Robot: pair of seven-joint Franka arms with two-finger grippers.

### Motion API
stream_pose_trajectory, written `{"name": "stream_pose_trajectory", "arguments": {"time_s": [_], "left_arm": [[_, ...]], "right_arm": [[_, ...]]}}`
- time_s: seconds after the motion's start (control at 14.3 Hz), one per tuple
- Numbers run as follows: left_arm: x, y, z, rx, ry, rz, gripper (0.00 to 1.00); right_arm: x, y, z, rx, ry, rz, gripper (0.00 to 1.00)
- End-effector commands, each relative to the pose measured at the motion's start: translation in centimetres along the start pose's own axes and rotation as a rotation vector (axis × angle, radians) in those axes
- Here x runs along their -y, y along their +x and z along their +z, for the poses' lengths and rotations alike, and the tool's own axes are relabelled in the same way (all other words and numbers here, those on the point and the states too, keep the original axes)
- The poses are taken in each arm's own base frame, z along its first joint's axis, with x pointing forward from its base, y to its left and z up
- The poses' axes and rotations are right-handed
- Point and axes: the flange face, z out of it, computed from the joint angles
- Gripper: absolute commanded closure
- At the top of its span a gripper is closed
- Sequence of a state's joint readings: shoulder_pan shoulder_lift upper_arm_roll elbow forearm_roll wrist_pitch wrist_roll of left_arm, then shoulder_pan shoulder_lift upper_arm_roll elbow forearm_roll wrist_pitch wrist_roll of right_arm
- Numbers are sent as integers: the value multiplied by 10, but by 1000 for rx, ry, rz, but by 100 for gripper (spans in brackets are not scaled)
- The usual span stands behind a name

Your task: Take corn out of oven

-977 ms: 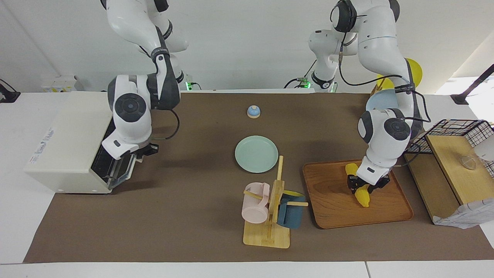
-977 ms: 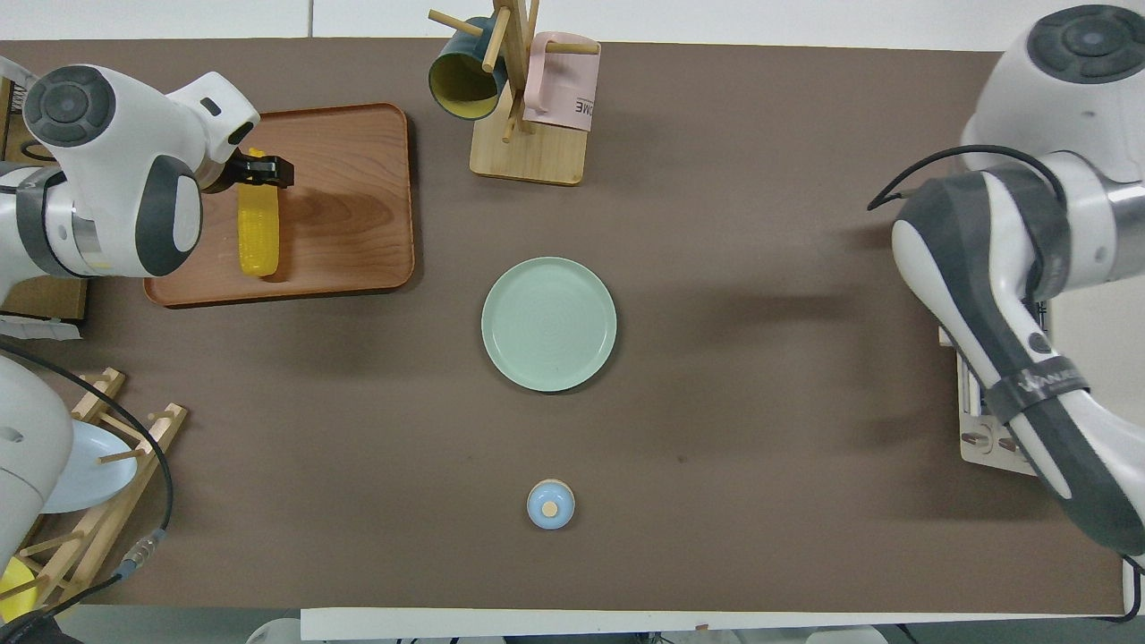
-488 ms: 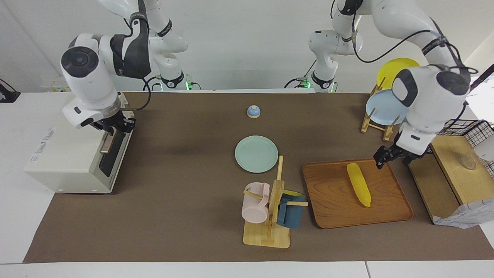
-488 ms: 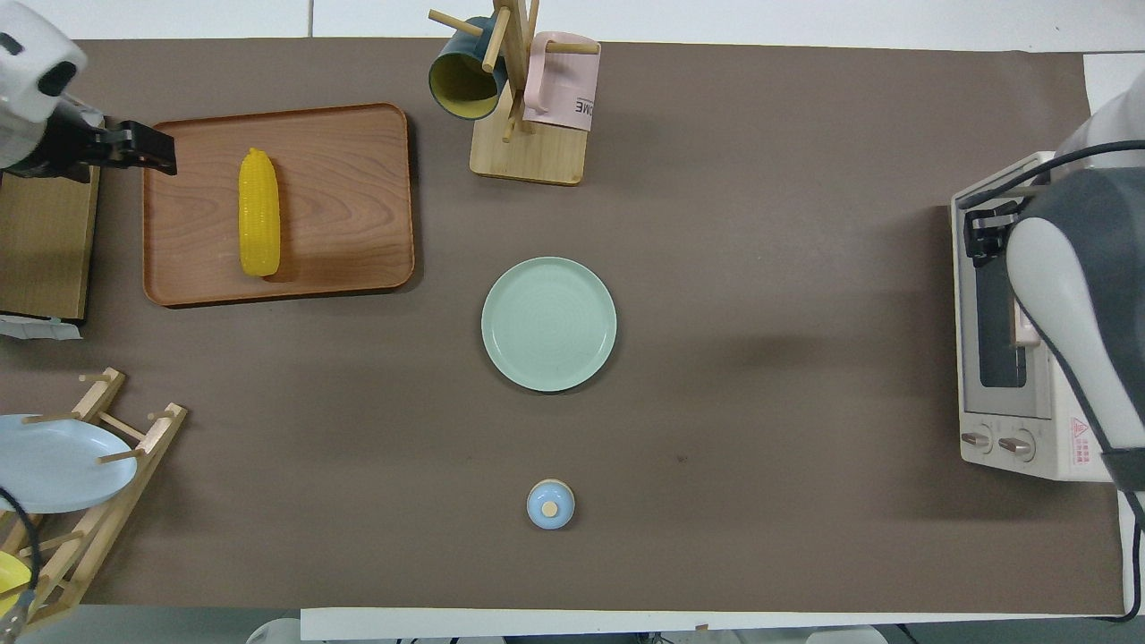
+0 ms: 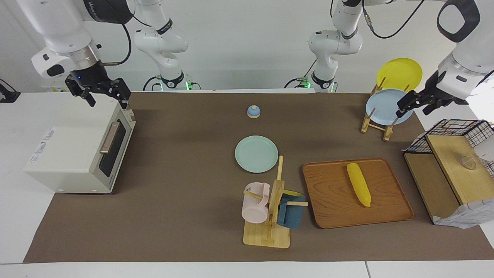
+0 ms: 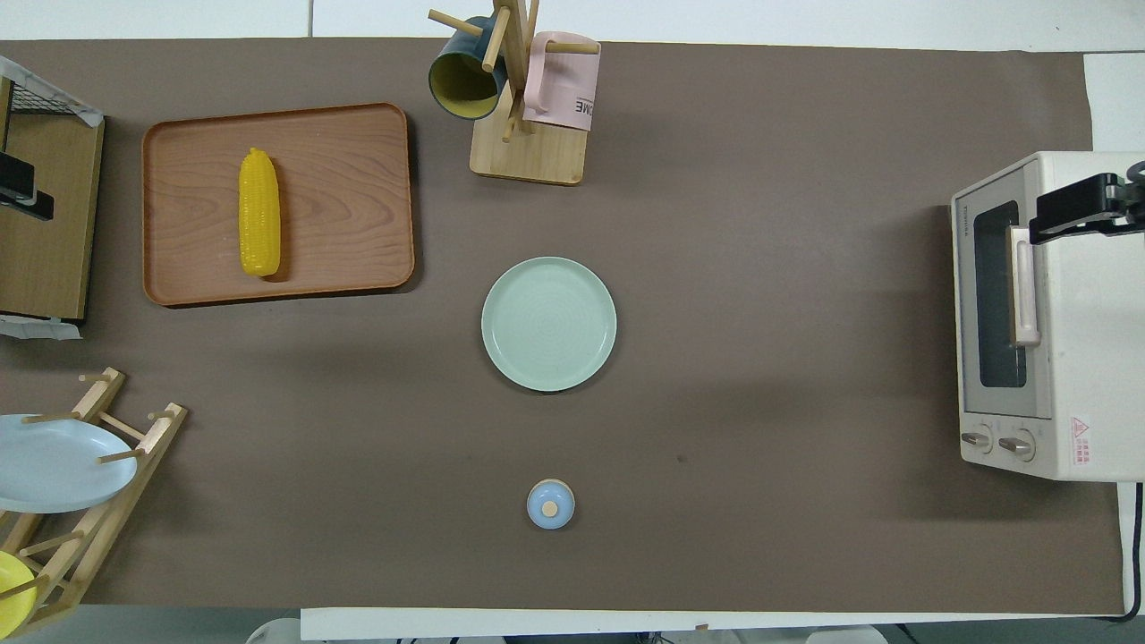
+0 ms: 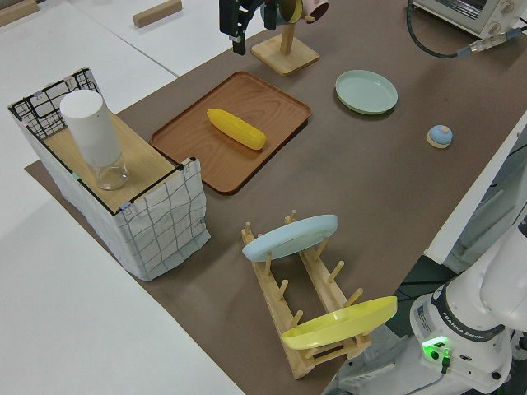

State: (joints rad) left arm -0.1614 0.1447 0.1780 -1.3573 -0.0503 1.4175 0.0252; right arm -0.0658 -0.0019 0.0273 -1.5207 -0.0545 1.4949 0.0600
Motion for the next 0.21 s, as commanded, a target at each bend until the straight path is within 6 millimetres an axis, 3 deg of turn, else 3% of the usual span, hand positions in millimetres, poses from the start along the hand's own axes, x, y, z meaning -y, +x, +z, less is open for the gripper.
{"name": "stream_pose_trajectory", "arguments": {"time_s": [0.0,0.14], "left_arm": [[-5,-5,-8,9,15,37,0],[-8,-5,-7,9,12,44,0]], "right_arm": [[-10,5,4,23,24,13,0],[-12,6,2,18,21,15,0]]}}
